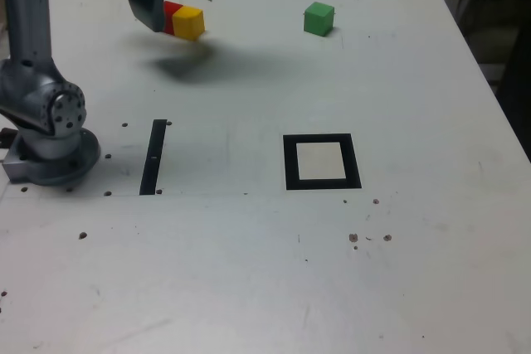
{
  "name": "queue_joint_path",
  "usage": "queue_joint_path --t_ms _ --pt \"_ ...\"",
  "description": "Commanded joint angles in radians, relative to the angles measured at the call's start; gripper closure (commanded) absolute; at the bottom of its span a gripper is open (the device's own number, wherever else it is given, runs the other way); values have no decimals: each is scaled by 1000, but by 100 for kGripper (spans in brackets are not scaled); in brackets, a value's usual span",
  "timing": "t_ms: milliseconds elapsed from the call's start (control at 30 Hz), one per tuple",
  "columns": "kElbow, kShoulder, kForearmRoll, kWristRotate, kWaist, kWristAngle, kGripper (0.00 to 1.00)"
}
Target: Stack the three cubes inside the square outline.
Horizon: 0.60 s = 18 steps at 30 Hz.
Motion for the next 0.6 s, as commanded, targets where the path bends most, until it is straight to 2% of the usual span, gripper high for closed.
queue_joint_path --t_ms 0,567 --pt "-20 17 7 4 17 1 1" --pt "-126 120 30 8 150 -6 1"
